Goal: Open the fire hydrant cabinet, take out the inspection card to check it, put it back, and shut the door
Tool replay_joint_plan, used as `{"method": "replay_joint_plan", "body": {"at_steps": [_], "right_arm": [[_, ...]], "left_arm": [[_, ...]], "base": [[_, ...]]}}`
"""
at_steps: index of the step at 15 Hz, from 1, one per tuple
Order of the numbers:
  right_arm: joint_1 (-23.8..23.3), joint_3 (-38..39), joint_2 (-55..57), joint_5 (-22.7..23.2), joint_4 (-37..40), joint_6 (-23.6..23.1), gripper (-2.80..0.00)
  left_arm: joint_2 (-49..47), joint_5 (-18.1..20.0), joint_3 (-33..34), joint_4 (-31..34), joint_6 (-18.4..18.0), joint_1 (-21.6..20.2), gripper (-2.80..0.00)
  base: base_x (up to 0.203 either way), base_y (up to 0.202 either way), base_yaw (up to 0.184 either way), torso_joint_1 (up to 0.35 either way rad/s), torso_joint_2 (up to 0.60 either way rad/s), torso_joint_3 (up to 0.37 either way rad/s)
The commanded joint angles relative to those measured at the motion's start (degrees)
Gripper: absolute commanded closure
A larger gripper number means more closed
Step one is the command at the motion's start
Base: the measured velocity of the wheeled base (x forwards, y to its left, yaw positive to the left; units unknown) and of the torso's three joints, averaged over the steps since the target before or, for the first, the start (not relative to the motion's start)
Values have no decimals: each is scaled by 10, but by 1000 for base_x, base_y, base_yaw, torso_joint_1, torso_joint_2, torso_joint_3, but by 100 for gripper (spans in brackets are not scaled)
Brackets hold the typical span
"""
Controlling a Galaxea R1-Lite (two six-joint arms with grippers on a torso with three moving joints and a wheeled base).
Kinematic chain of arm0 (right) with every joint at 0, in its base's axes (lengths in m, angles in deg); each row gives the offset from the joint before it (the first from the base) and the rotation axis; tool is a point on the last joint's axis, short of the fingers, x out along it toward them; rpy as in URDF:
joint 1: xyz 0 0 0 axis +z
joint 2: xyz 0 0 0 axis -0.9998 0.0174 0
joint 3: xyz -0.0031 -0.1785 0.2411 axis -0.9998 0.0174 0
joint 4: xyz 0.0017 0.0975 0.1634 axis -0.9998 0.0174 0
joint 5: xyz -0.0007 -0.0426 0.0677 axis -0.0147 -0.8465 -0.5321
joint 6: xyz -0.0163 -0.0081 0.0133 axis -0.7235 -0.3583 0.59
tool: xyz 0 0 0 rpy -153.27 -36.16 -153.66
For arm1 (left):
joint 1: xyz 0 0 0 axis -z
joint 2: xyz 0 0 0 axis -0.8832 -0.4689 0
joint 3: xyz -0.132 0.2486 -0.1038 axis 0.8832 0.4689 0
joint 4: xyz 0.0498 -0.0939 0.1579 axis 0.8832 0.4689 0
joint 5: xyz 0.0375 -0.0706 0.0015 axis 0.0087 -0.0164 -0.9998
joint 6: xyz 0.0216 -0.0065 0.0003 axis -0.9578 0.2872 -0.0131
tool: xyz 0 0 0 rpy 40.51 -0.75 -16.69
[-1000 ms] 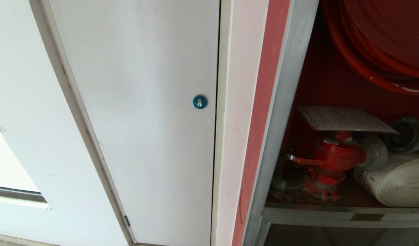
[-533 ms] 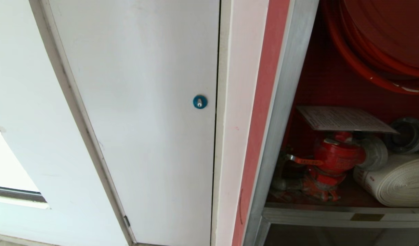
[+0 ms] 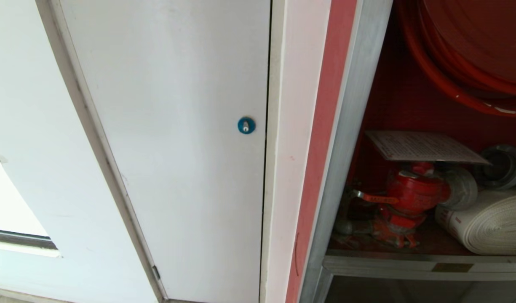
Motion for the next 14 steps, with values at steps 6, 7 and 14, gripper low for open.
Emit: {"method": "replay_joint_plan", "body": {"at_steps": [6, 7, 14], "right_arm": [[1, 1, 1, 0, 0, 0, 0], [1, 1, 1, 0, 0, 0, 0], [0, 1, 1, 0, 0, 0, 0]], "left_arm": [[-1, -8, 10, -1, 31, 0, 0], [-1, -7, 10, -2, 31, 0, 0], [-1, -13, 10, -2, 40, 0, 0]], "base": [[0, 0, 0, 0, 0, 0], [0, 0, 0, 0, 0, 0], [0, 0, 0, 0, 0, 0]]}}
